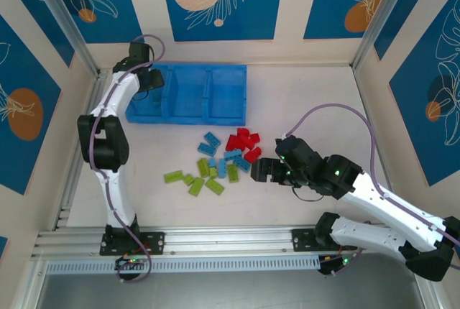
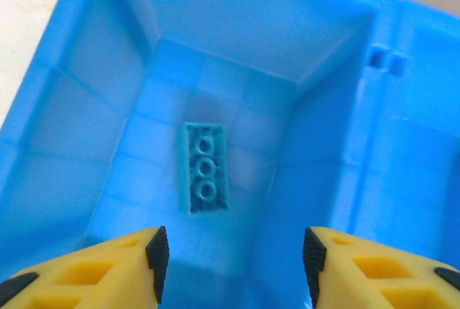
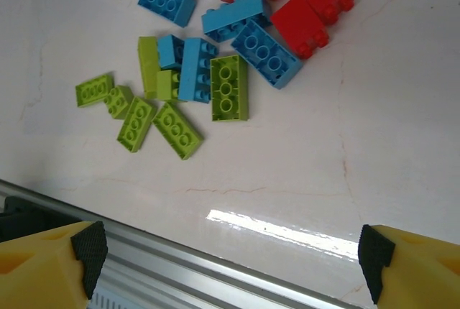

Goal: Sort the legos into containers by color

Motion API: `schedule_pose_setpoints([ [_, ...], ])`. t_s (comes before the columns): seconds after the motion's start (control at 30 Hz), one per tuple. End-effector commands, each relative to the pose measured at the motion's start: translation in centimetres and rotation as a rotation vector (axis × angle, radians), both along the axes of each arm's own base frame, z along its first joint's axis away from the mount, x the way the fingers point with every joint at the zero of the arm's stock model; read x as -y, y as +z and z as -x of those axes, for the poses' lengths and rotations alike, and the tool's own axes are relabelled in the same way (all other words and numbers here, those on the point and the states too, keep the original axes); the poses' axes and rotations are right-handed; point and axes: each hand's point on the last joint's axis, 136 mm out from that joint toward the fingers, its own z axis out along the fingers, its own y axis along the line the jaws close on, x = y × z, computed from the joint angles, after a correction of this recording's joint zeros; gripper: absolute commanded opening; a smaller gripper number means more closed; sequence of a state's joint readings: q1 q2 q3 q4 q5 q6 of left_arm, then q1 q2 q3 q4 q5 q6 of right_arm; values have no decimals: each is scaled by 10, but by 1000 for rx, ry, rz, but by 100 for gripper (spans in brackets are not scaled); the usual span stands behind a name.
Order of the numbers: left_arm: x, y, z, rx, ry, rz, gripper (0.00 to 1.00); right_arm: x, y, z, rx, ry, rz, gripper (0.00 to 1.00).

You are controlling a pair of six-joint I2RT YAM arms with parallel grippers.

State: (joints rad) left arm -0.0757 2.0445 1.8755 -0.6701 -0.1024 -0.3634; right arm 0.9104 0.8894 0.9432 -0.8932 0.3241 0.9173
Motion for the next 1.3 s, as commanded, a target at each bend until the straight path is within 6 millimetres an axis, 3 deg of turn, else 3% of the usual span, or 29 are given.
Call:
schedule_pose_setpoints([
  [0.0, 19, 61, 32, 100, -36, 127, 53, 6, -10, -15, 20, -68, 51, 92],
  [0.17, 81, 107, 109, 185, -216, 259, 52, -11, -26, -53, 13, -91, 106, 92],
  [0.37, 159, 129, 228, 183, -620, 215, 54, -68, -46, -98, 175, 330, 216, 92],
  [0.43, 165, 127, 260, 149, -718, 179, 58, -80, -53, -111, 202, 441, 259, 92],
  [0.53, 147, 120, 289, 125, -761, 80, 64, -95, -63, -132, 235, 575, 276, 92],
  [0.7, 121, 106, 307, 219, -818, -74, 68, -102, -94, -160, 321, 722, 332, 96],
  [0.87, 125, 89, 311, 283, -862, -68, 70, -105, -121, -174, 335, 809, 394, 92],
  [1.03, 125, 73, 311, 231, -879, -82, 73, -105, -133, -194, 378, 809, 446, 86],
  [1.27, 122, 61, 309, 208, -870, -101, 74, -107, -147, -195, 355, 836, 442, 72],
])
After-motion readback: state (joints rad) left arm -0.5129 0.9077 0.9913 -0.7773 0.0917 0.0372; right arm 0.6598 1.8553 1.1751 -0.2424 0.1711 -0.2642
